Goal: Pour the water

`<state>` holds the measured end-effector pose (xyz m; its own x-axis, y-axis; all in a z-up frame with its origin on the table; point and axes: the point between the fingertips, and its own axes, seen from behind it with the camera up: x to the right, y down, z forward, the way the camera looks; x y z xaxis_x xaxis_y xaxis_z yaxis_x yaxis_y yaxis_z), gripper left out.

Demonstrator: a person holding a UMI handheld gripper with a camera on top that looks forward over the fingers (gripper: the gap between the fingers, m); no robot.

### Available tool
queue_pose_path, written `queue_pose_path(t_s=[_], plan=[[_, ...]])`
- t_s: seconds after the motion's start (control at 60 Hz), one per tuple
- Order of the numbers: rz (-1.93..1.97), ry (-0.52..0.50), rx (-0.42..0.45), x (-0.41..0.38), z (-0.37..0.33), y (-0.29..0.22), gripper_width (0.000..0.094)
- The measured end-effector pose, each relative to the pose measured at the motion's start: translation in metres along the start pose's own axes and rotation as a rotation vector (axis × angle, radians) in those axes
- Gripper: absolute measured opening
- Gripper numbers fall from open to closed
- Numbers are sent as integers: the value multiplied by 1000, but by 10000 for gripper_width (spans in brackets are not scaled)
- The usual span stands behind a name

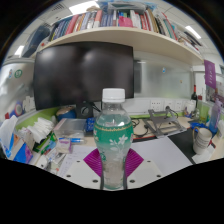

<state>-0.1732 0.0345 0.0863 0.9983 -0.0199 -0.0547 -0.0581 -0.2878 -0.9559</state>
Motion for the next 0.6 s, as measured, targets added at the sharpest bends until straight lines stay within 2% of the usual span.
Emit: queue_pose_path(t_s=[0.233, 0.6], plan=[[179, -66, 8, 37, -22, -56, 255], [990, -222, -166, 144, -39, -88, 255]])
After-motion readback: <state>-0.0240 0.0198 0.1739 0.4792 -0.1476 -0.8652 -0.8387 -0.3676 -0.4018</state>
